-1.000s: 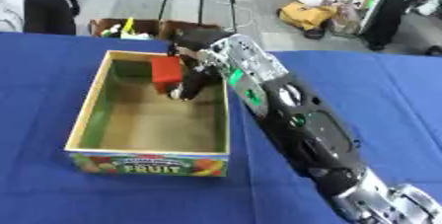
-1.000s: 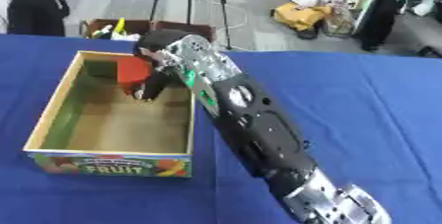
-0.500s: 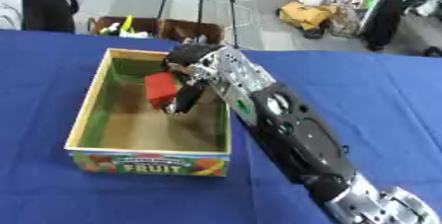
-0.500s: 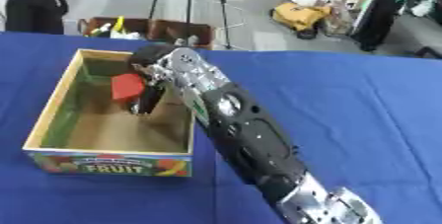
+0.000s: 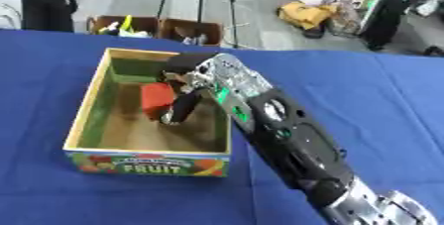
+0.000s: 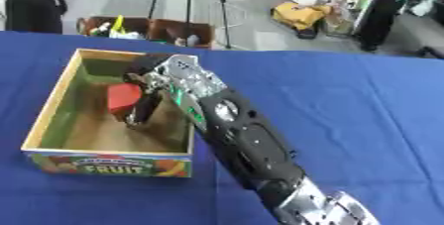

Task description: Pick up objects on the table and place them in the box.

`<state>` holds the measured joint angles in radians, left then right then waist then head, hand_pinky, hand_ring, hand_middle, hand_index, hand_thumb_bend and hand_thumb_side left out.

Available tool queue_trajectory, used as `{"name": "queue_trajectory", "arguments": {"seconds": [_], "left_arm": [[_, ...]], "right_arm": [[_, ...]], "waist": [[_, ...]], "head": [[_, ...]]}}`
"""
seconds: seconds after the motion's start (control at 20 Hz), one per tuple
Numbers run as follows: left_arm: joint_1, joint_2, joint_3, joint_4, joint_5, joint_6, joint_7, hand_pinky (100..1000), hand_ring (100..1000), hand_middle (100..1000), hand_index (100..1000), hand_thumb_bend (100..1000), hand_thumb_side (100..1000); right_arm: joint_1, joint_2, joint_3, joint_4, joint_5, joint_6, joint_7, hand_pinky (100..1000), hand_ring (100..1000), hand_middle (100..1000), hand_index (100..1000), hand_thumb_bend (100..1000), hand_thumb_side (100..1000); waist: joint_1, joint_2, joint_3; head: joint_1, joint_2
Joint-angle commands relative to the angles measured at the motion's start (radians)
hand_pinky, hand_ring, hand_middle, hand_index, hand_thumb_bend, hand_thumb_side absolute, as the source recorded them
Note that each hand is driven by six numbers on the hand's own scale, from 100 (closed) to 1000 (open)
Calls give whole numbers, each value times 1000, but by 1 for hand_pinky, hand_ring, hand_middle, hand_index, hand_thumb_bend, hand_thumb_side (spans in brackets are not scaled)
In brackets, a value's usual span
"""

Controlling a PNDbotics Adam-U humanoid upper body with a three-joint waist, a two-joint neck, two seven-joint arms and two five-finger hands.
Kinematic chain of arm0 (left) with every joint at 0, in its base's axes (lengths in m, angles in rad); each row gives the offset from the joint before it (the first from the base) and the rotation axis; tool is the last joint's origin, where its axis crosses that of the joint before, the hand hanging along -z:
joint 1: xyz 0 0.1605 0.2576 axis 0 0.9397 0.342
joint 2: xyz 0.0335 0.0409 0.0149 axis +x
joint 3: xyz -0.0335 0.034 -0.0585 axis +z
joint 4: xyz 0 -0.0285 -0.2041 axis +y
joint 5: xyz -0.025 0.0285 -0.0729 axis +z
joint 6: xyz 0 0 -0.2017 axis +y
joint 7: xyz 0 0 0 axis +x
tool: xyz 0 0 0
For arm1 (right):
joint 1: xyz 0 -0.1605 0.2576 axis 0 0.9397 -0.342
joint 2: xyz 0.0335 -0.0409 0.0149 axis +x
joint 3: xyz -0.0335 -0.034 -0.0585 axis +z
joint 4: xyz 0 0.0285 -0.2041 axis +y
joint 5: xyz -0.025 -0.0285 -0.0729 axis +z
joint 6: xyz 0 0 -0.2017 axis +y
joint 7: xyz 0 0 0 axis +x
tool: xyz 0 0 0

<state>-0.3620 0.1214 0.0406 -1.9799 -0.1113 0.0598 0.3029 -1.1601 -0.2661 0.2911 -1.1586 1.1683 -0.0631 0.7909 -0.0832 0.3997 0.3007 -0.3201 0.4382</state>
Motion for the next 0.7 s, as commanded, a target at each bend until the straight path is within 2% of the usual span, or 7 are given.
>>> {"name": "queue_trajectory", "arguments": {"seconds": [0.05, 0.15, 0.25, 0.35, 0.7], "left_arm": [[-11, 2, -1, -20, 2, 0, 2, 463, 652, 602, 628, 100, 927], [-11, 3, -1, -20, 2, 1, 1, 463, 652, 602, 628, 100, 927], [-10, 3, -1, -20, 2, 1, 1, 463, 652, 602, 628, 100, 927], [-10, 3, -1, -20, 2, 2, 1, 464, 652, 602, 628, 100, 926], [-8, 4, 0, -20, 2, 2, 2, 465, 652, 602, 628, 100, 926]], "right_arm": [[-16, -14, 1, -33, -12, -23, 34, 642, 856, 816, 791, 271, 633], [-18, -18, -1, -45, -5, -32, 54, 688, 898, 867, 841, 468, 646], [-24, -24, -5, -66, 9, -33, 63, 699, 906, 883, 851, 520, 642], [-29, -31, -8, -91, 31, -31, 62, 704, 912, 891, 853, 534, 634], [-28, -56, -18, -173, 48, -26, 39, 697, 899, 872, 848, 452, 674]], "waist": [[7, -22, -2], [8, -23, -3], [8, -24, -5], [8, -26, -6], [11, -34, -16]], "head": [[-5, -3], [-4, -2], [-3, 0], [-2, 3], [-1, 9]]}}
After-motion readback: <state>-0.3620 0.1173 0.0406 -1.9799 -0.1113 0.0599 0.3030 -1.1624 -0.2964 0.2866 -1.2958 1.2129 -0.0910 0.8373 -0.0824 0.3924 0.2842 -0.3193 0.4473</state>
